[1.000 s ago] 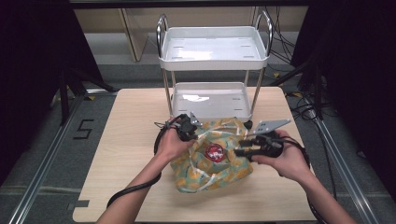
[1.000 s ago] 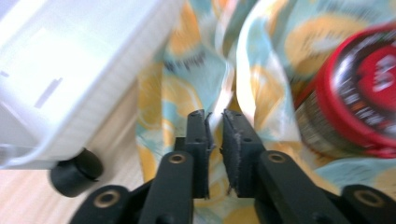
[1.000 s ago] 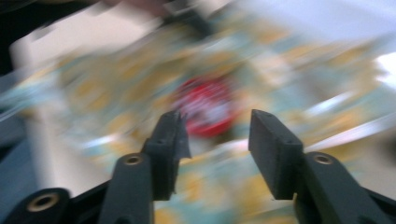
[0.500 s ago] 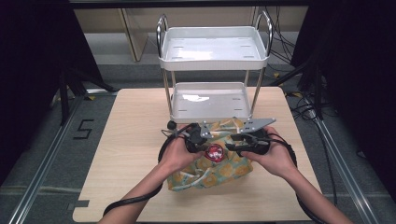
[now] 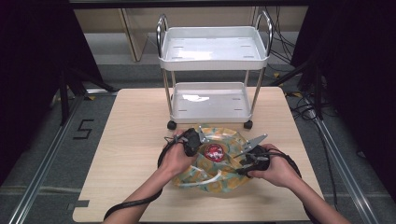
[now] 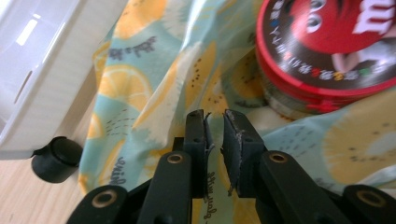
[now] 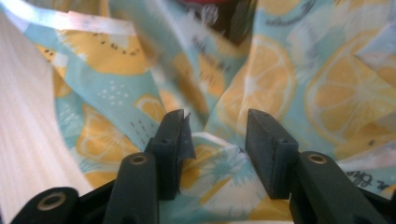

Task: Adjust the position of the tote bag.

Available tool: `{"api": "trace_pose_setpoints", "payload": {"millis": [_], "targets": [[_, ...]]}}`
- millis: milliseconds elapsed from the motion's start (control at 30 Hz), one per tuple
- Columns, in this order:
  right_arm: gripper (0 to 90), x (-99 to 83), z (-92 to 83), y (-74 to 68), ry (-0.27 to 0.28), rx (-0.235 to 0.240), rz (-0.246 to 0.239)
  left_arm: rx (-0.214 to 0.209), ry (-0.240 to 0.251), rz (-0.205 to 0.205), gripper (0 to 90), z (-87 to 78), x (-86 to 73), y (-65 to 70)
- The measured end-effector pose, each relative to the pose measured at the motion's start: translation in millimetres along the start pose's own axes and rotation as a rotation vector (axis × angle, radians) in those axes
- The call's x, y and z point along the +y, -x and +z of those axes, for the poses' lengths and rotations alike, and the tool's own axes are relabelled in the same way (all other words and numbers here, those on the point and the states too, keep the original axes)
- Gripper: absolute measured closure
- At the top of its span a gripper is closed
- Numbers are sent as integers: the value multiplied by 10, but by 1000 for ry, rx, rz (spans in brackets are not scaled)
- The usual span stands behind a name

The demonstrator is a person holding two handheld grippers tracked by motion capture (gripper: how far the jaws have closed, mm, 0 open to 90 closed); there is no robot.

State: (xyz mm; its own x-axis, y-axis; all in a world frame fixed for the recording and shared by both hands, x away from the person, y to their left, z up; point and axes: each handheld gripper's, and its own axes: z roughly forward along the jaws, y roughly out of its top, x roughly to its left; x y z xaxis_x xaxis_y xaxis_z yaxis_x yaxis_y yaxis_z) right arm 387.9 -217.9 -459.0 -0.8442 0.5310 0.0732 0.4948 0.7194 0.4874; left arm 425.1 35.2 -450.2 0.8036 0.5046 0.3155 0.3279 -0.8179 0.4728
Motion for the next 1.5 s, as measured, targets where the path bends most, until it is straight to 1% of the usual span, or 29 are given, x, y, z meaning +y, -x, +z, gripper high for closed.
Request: {"api": "trace_pose_setpoints", "payload": {"millis": [100,200,267,367,400,433,500,533,567,600,633,667,700,800,867,933,967,1033,1067,1100,1133,1200,1233,1267,1300,1400,1433,1467,1500], "targets": [[591,-49,5,1,-38,2,13,41,-33,14,789,44,-29,-20],[592,-51,-10,15,-59,7,20,40,-30,-26,787,57,-65,-56],[593,-39,-18,9,-60,-1,13,39,-26,-29,768,48,-68,-61],[721,151,-175,-9,64,-15,-19,-37,55,-61,734,-57,-11,-25],[775,214,-208,-20,108,-21,4,-50,73,-56,736,-101,13,-11],[812,281,-248,-29,123,-25,32,-61,80,-40,739,-151,38,3],[895,408,-292,-11,148,-65,24,-82,100,-24,775,-236,78,50],[900,463,-290,13,157,-83,15,-95,104,-24,797,-263,85,79],[900,513,-292,34,134,-94,16,-105,96,-13,816,-279,86,109],[900,549,-250,33,127,-89,43,-120,83,-7,830,-274,85,136],[900,584,-234,78,102,-100,34,-116,67,30,833,-253,82,150],[900,584,-234,78,102,-100,34,-116,67,30,844,-253,82,150],[900,630,-139,136,67,-99,59,-113,40,30,837,-201,62,173],[888,657,-14,217,19,-109,70,-91,40,11,850,-174,24,167],[876,650,48,248,1,-110,73,-68,13,18,851,-197,4,151],[876,642,72,260,-7,-110,71,-69,4,14,862,-201,-6,133],[880,627,112,277,-22,-101,84,-89,2,-3,868,-174,-23,129],[885,623,142,300,-29,-103,88,-114,4,1,872,-142,-22,153],[889,622,158,312,-25,-98,89,-120,1,23,873,-132,-14,168],[889,625,167,320,-32,-104,90,-143,-9,26,876,-115,-10,188],[889,625,167,320,-32,-104,90,-143,-9,26,878,-115,-10,188],[889,635,199,357,-40,-124,95,-221,-59,30,879,-51,-26,248],[890,633,203,389,-48,-153,87,-243,-79,42,880,-29,-40,265],[890,633,203,389,-48,-153,87,-243,-79,42,884,-29,-40,265],[890,635,220,427,-46,-183,95,-247,-79,26,886,20,-78,331],[890,634,231,467,-35,-208,103,-254,-79,29,891,30,-102,349],[890,639,232,449,-34,-201,140,-265,-83,31,892,26,-113,354],[890,639,232,449,-34,-201,140,-265,-83,31,892,26,-113,354],[890,634,224,478,-50,-247,112,-269,-87,33,892,12,-121,364]]}}
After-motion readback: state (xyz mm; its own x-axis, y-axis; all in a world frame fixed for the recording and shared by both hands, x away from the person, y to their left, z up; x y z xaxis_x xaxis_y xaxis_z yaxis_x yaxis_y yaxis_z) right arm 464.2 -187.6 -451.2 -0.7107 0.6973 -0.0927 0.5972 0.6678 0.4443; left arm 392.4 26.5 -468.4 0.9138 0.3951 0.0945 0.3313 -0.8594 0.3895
